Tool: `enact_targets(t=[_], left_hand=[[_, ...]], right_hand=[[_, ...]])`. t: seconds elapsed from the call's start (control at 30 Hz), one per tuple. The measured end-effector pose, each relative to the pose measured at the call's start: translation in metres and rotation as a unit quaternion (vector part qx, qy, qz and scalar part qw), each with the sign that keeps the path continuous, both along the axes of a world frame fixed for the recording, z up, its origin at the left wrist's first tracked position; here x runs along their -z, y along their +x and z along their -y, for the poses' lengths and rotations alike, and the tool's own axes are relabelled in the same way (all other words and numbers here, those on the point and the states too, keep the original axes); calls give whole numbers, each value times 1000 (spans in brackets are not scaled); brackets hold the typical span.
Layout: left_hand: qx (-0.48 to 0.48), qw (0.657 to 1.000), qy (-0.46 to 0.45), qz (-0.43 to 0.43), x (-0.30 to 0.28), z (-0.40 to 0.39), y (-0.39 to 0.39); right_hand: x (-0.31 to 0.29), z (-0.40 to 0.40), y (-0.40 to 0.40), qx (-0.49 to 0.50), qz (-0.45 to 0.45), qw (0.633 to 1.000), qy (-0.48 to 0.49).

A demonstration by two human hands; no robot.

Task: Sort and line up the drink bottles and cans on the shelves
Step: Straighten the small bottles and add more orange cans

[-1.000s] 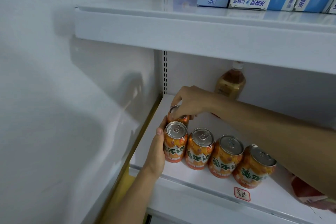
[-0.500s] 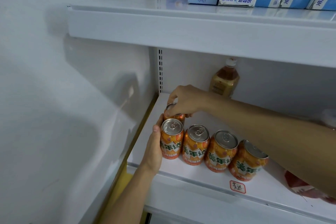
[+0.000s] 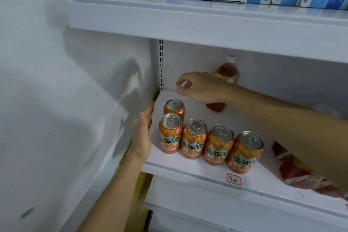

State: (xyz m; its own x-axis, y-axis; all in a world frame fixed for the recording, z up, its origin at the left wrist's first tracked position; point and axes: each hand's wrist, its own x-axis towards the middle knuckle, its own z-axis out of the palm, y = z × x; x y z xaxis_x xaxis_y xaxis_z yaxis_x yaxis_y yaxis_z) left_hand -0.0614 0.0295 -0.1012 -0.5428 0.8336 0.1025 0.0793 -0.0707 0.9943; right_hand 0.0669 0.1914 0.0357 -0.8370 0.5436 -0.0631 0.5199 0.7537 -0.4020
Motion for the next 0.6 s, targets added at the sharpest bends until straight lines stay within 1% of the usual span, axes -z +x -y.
enact_targets(t=[0.1, 0.17, 0.27, 0.37, 0.43, 0.5, 0.57, 0.6], left_hand=[[-10, 997, 54, -61, -35, 9, -4], [-7, 990, 94, -104, -57, 13, 7], [43, 983, 150, -93, -80, 12, 52], [109, 974, 191, -58, -93, -2, 124], [146, 966, 211, -40, -99, -12, 183], [187, 956, 225, -32, -106, -21, 249], [240, 940, 239, -47, -119, -30, 319], [264, 930, 246, -76, -126, -35, 354]], right_hand=[[-13, 8, 31, 4, -36, 999, 25], [-23, 17, 62, 8, -51, 998, 43], [-44, 34, 126, 15, -68, 992, 102], [-69, 56, 210, 49, -100, 981, 162], [-84, 74, 275, 75, -121, 972, 186], [-92, 93, 345, 104, -119, 967, 200], [-92, 111, 417, 150, -103, 960, 213], [-90, 118, 453, 178, -91, 954, 222]])
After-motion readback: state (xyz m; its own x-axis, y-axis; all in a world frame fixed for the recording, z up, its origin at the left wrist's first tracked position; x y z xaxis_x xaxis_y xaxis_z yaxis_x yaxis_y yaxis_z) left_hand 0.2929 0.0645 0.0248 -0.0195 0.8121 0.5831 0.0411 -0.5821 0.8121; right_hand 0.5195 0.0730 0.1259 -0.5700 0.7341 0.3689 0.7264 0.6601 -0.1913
